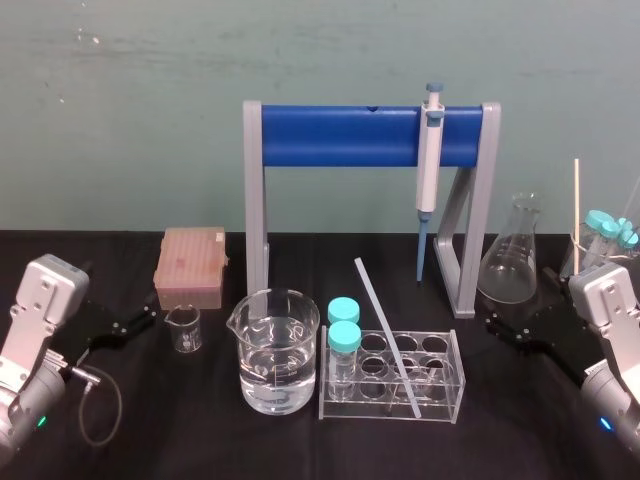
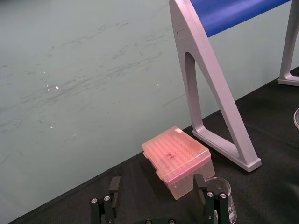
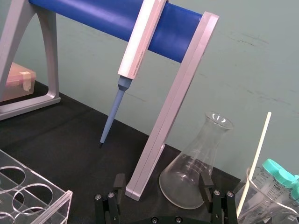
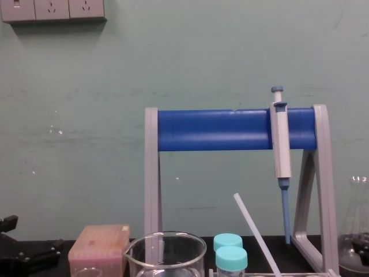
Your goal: Pick up the stirring rod with one hand, then place it down.
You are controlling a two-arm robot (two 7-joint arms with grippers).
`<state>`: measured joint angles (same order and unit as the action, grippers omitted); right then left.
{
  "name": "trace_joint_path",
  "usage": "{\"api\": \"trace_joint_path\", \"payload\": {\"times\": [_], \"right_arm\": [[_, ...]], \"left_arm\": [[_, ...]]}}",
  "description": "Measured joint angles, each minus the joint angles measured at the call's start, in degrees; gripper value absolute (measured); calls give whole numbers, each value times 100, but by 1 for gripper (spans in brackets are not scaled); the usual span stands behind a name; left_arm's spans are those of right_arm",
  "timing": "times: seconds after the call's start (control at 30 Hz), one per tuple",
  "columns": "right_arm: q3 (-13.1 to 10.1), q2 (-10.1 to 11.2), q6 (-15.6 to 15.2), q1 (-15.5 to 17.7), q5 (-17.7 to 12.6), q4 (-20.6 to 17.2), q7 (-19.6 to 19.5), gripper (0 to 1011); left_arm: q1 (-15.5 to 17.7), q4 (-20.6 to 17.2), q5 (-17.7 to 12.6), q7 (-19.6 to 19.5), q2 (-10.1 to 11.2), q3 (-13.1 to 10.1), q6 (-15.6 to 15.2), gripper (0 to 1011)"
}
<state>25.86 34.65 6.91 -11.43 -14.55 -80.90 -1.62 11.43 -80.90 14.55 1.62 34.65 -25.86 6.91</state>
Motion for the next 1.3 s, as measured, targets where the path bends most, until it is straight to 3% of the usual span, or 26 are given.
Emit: {"api": "trace_joint_path", "payload": {"times": [0.33, 0.5, 0.7, 0.93, 1.13, 1.3], "right_arm": [[-22, -2, 3, 1, -5, 0, 33, 1003], [-160, -32, -36, -21, -283, -105, 386, 1003], [-414, -155, -410, -78, -1321, -459, 1384, 1003], [-475, -305, -852, -197, -1995, -713, 2199, 1003], [-371, -413, -996, -355, -2044, -724, 2557, 1003], [-190, -523, -1131, -576, -1894, -577, 2800, 1003]], "left_arm": [[0, 0, 0, 0, 0, 0, 0, 1000], [0, 0, 0, 0, 0, 0, 0, 1000], [0, 0, 0, 0, 0, 0, 0, 1000], [0, 0, 0, 0, 0, 0, 0, 1000], [0, 0, 0, 0, 0, 0, 0, 1000], [0, 0, 0, 0, 0, 0, 0, 1000]]}}
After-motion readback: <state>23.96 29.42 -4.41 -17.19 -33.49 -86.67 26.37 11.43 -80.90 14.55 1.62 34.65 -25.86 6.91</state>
